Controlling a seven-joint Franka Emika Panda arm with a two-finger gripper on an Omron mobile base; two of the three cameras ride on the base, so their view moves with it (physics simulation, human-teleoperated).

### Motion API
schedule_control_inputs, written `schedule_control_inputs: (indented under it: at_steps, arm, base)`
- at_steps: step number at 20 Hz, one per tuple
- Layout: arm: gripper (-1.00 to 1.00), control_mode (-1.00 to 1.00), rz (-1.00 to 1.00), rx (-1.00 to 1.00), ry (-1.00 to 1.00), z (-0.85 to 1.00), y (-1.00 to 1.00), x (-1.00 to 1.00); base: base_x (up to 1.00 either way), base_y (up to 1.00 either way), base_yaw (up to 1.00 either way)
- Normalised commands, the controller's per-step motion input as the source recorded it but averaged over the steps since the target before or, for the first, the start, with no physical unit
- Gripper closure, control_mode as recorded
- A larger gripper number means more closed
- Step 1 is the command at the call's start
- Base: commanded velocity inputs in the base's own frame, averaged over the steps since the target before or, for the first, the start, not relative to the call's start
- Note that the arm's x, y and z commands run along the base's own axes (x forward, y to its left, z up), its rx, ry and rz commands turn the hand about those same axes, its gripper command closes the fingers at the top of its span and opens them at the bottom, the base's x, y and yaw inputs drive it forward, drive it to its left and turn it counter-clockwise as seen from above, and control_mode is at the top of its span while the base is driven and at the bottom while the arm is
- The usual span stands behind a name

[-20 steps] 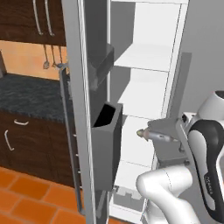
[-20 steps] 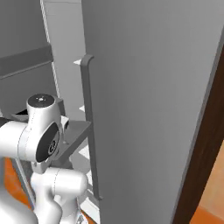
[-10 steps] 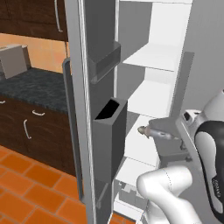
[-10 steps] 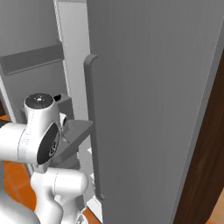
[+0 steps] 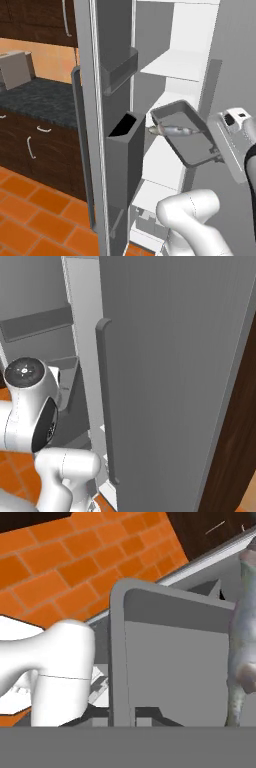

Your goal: Take the meat container that has the fish and place it on the second highest rack of the freezer. Then take the vegetable container that has the lemon wedge and corn and place it on the highest rack of the freezer.

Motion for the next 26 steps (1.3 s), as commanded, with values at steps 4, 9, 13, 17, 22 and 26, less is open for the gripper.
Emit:
schedule_control_inputs:
  at_steps: [4, 9, 13, 17, 22, 26]
  arm:
    - [1.00, -1.00, 0.00, 0.00, 0.07, 0.43, 0.00, 0.04]
    - [1.00, -1.00, -0.15, 0.00, 0.29, 0.58, 0.37, 0.25]
    - [1.00, -1.00, -0.51, 0.00, 0.20, 0.08, 0.29, 0.25]
    - [1.00, -1.00, -0.62, 0.00, 0.10, 0.00, 0.00, 0.03]
    - [1.00, -1.00, -0.29, 0.00, -0.05, -0.04, -0.24, 0.26]
    - [1.00, -1.00, -0.01, 0.02, -0.06, -0.11, -0.33, 0.64]
  base:
    - [0.00, 0.00, 0.00]
    - [0.00, 0.00, 0.00]
    - [0.00, 0.00, 0.00]
    - [0.00, 0.00, 0.00]
    - [0.00, 0.00, 0.00]
    - [0.00, 0.00, 0.00]
